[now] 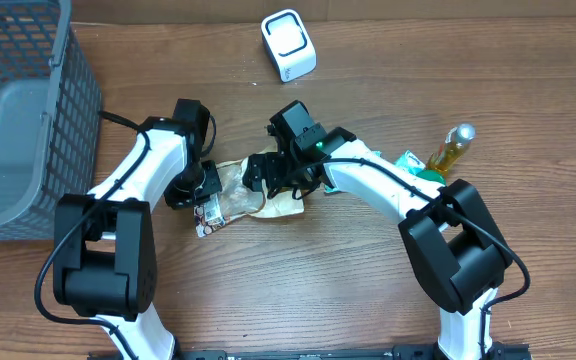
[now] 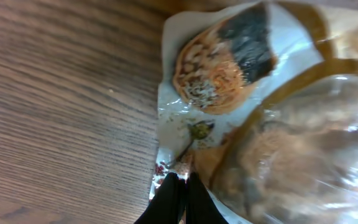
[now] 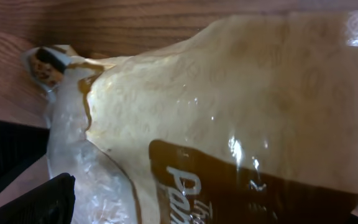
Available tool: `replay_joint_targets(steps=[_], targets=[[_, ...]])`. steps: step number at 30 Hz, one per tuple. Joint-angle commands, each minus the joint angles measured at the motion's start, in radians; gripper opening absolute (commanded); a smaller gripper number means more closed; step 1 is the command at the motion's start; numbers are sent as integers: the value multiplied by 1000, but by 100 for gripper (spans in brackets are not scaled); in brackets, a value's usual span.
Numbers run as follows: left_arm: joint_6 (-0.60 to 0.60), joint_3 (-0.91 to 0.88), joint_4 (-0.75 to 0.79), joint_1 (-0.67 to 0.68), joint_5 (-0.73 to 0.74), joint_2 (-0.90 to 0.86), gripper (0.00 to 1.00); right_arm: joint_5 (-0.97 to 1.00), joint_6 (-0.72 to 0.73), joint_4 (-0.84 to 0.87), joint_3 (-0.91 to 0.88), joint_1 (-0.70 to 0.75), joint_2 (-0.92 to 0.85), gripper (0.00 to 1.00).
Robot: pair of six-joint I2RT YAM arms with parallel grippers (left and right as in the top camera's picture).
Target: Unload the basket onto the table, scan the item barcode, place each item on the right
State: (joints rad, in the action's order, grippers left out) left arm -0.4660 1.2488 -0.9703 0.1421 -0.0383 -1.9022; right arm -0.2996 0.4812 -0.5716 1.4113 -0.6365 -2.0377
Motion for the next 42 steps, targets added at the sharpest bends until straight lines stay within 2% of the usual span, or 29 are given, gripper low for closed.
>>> replay_joint_targets(steps=[1,8,14,17,25,42], targets=[[-13,-5,3,-4,13,-7,4,-19,66,29,-28,-6,12,96],[-13,-5,3,-4,13,-7,4,-144,66,90,-44,-6,12,96],[-13,-5,4,-4,13,-7,4,-137,18,83,-40,11,14,96],[-13,-5,4,-4,13,-7,4,-58,-4,-3,7,44,31,99],[-13,-5,11,-4,13,-7,4,-61,-97,-248,173,90,78,100],[-13,-5,16,0,13,-7,4,8,-34,-270,159,2,-35,99]])
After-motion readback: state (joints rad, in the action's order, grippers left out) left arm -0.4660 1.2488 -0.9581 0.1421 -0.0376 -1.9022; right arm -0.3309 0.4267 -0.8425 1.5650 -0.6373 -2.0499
